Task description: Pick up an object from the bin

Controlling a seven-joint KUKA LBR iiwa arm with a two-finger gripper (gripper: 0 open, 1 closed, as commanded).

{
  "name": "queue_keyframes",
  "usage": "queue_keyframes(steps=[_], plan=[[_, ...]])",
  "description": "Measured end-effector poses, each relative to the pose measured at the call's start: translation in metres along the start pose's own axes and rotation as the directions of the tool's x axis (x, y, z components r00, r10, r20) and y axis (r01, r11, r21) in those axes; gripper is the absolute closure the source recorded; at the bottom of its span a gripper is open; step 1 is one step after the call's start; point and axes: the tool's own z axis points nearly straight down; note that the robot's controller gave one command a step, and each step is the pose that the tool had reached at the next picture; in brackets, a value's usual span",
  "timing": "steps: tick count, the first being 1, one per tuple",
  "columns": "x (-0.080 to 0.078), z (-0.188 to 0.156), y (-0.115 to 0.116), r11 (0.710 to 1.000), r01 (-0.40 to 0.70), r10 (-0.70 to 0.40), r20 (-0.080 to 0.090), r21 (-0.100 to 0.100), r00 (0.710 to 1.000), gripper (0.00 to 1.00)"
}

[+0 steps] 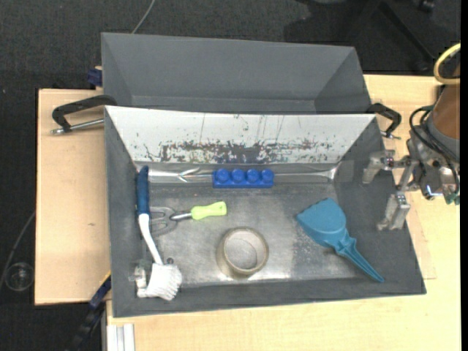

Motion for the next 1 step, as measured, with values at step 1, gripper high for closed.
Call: queue_keyframes(steps=[1], plan=[[-0.0015,-0.0049,0.001,1.0,0.004,-0.004,0.009,0.002,1.0,0.0]])
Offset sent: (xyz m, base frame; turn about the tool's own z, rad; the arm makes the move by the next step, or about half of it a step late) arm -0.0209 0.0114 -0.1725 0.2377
